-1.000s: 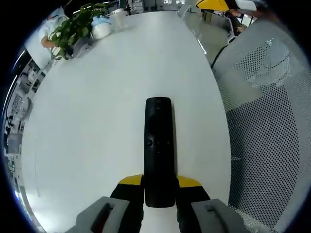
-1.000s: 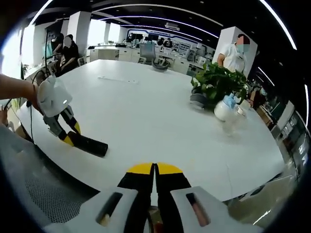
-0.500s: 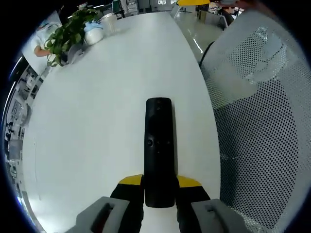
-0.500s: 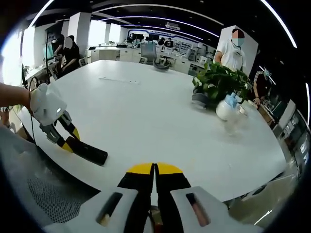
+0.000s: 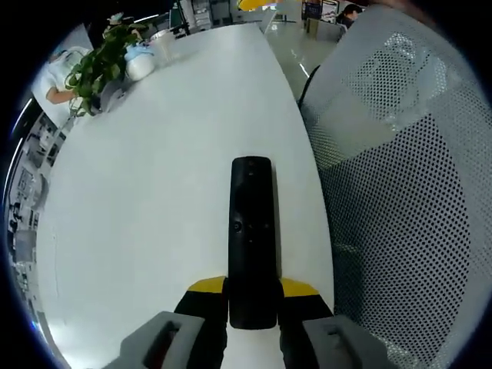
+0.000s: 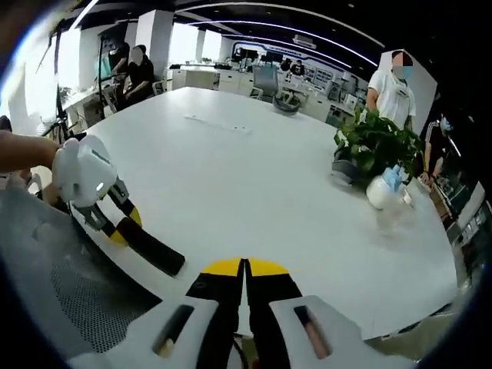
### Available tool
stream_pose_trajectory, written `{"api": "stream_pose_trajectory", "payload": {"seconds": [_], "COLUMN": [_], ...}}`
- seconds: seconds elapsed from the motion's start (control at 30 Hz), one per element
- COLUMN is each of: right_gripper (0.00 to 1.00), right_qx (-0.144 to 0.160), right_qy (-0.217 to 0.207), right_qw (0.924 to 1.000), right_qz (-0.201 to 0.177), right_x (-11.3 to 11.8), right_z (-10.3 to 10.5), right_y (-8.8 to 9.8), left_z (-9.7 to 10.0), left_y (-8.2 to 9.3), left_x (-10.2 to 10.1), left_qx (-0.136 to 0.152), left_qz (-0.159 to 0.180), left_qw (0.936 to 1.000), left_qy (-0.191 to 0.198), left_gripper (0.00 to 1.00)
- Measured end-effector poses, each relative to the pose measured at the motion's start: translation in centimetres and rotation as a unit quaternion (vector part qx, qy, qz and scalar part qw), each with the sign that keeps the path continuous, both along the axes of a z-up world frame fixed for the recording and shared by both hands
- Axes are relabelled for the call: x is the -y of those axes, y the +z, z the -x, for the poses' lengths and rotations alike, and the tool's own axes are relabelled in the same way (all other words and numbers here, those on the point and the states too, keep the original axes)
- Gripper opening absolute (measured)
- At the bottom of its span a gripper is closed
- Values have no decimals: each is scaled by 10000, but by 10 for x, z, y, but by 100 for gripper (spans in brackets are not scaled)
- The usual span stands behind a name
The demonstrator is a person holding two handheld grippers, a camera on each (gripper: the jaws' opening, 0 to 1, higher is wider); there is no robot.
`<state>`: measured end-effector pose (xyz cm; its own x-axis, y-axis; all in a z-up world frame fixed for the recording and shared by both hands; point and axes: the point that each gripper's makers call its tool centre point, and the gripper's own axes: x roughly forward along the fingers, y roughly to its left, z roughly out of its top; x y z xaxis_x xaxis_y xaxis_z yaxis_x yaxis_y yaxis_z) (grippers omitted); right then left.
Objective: Press the specified remote control buttons in sequence, fully releasing each button before pressing the next.
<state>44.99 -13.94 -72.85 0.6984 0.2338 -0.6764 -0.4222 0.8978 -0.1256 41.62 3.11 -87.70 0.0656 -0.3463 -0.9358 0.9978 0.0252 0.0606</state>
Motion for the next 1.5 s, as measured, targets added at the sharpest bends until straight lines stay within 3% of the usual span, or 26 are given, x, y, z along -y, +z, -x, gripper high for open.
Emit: {"api": "stream_pose_trajectory", "payload": {"seconds": [0.13, 0.37, 0.63, 0.9, 1.07, 1.13, 1.3, 1.4, 1.5], "right_gripper": [0, 0, 0, 0, 0, 0, 0, 0, 0], "right_qx": [-189, -662, -1197, -1433, -1440, -1695, -1860, -2246, -2252], "right_qy": [221, 575, 688, 711, 519, 610, 733, 821, 985], "right_qw": [9991, 9943, 9891, 9868, 9869, 9827, 9796, 9709, 9693], "right_qz": [-309, -612, -512, -273, -503, -440, -221, -95, 96], "right_x": [-19, -54, -77, -73, -70, -70, -70, -69, -70], "right_z": [-15, -32, -30, -24, -18, -11, -2, 12, 14], "right_y": [1, -21, -65, -93, -104, -110, -116, -126, -130], "left_z": [2, 5, 5, 6, 7, 8, 7, 7, 7], "left_y": [0, 1, 1, 1, 1, 1, 0, 0, 0], "left_x": [1, 2, 2, 2, 3, 3, 2, 2, 3], "left_qx": [14, 185, 168, 174, 170, 121, 8, -27, -56], "left_qz": [57, 56, 224, 423, 474, 462, 681, 762, 756], "left_qw": [10000, 9998, 9996, 9990, 9987, 9989, 9976, 9970, 9970], "left_qy": [15, 28, 93, 32, 16, 13, 117, 160, 160], "left_gripper": [24, 24, 24, 24, 24, 24, 24, 24, 24]}}
